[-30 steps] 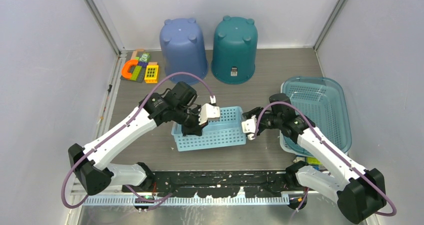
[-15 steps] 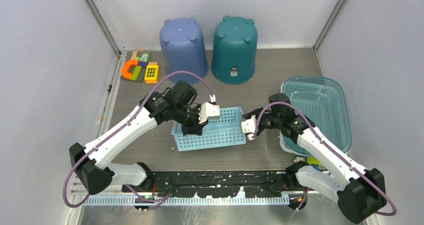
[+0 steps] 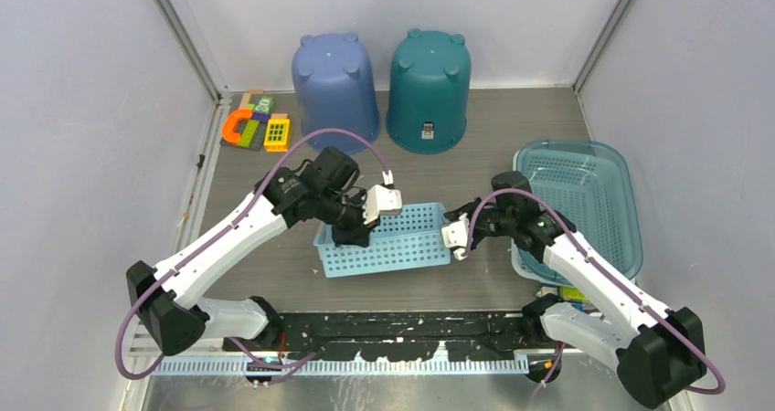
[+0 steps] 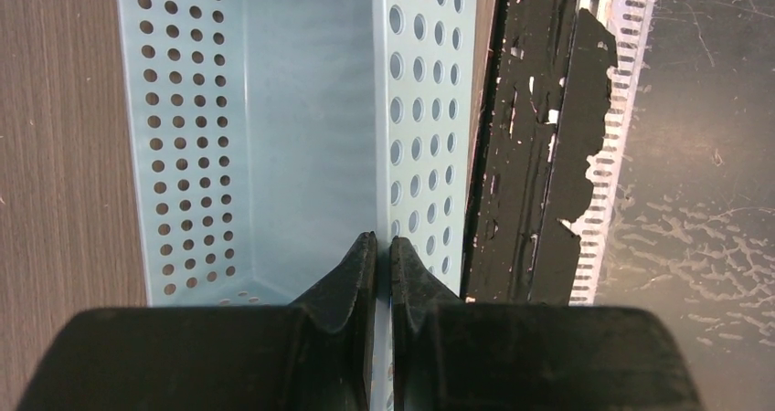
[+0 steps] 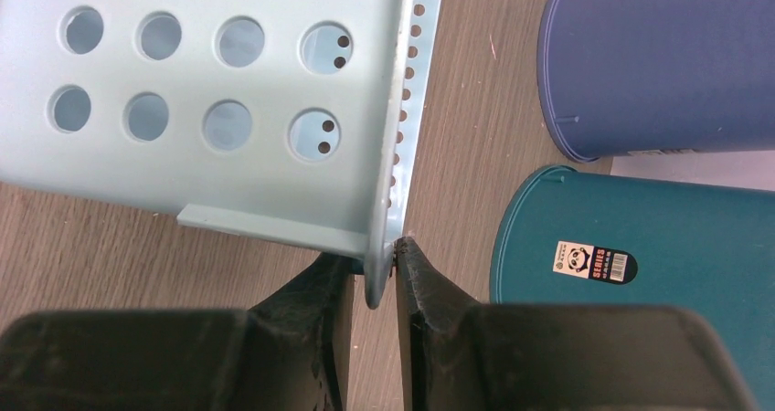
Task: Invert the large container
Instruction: Turn the container upside down at the center of the board.
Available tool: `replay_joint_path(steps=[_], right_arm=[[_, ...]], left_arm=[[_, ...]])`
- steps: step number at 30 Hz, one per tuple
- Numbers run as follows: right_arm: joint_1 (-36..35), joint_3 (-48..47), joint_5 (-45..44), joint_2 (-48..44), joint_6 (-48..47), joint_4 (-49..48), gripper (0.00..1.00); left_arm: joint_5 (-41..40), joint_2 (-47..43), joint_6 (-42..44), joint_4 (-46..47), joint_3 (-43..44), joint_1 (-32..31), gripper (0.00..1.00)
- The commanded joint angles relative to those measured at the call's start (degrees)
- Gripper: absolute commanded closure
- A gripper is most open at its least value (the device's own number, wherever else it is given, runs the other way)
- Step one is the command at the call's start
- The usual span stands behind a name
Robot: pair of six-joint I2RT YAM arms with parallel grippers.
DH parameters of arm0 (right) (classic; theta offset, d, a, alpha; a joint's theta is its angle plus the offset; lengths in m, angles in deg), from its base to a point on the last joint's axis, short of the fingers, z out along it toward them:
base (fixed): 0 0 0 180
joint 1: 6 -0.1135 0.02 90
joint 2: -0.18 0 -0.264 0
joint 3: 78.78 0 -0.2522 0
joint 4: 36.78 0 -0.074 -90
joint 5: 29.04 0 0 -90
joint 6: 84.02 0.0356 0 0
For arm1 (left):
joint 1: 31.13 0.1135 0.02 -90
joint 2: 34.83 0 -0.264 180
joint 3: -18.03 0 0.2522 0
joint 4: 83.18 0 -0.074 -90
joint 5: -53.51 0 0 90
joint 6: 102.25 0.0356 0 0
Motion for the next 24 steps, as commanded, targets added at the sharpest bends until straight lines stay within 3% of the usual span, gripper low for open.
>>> replay_joint_path(steps=[1, 6, 14, 19, 24], right_arm=[[-0.54, -0.43, 3.24, -0.08, 0.41, 0.21, 0.89], [-0.53, -0.49, 3.65, 0.07, 0.57, 0.43, 0.92], [-0.53, -0.95, 4.14, 0.47, 0.94, 0.92, 0.93], [-0.55, -2.07, 4.96, 1.25, 2.39, 1.63, 0.95], [-0.51, -3.78, 6.21, 2.09, 4.37, 3.15, 0.97]], left_arm=[[-2.12, -1.62, -0.21, 4.97, 2.38, 0.26, 0.86], [-5.95, -2.92, 0.30, 5.36, 3.70, 0.26, 0.53], [-12.21, -4.73, 0.14, 5.58, 8.54, 0.26, 0.30], [-21.93, -6.35, -0.35, 7.92, 10.90, 0.26, 0.12], [-32.87, -8.05, 1.07, 11.67, 7.48, 0.76, 0.03]])
